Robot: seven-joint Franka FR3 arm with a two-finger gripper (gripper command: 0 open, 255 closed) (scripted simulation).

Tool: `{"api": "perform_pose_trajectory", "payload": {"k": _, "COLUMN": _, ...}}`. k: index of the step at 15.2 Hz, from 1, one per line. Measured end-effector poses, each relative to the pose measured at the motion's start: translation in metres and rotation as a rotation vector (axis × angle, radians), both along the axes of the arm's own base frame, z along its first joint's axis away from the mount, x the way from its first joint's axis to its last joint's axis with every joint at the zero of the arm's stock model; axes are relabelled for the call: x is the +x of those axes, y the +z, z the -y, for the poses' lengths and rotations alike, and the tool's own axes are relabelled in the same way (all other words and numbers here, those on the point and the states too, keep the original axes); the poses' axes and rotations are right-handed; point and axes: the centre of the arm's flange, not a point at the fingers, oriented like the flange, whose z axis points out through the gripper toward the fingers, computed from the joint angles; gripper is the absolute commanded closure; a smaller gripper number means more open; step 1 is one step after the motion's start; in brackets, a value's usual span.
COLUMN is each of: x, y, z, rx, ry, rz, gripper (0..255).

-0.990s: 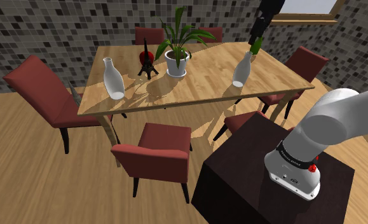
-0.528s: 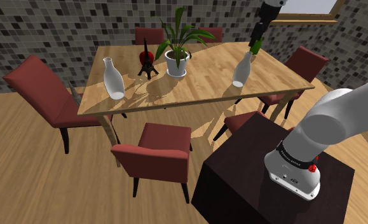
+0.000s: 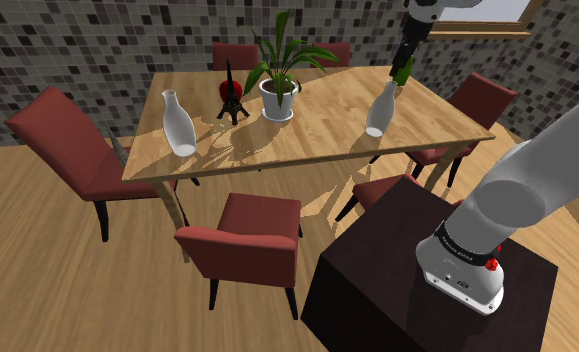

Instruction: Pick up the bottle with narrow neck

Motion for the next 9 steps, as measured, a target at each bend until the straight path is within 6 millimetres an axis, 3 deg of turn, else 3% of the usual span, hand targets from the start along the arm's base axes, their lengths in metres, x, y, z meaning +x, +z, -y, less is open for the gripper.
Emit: {"api": "perform_pose_trajectory", "payload": {"k": 9, "x": 0.038, "y": -0.058, "z": 0.101, "rx": 0.026, "ry": 0.022, "rz": -0.002, "gripper": 0}}
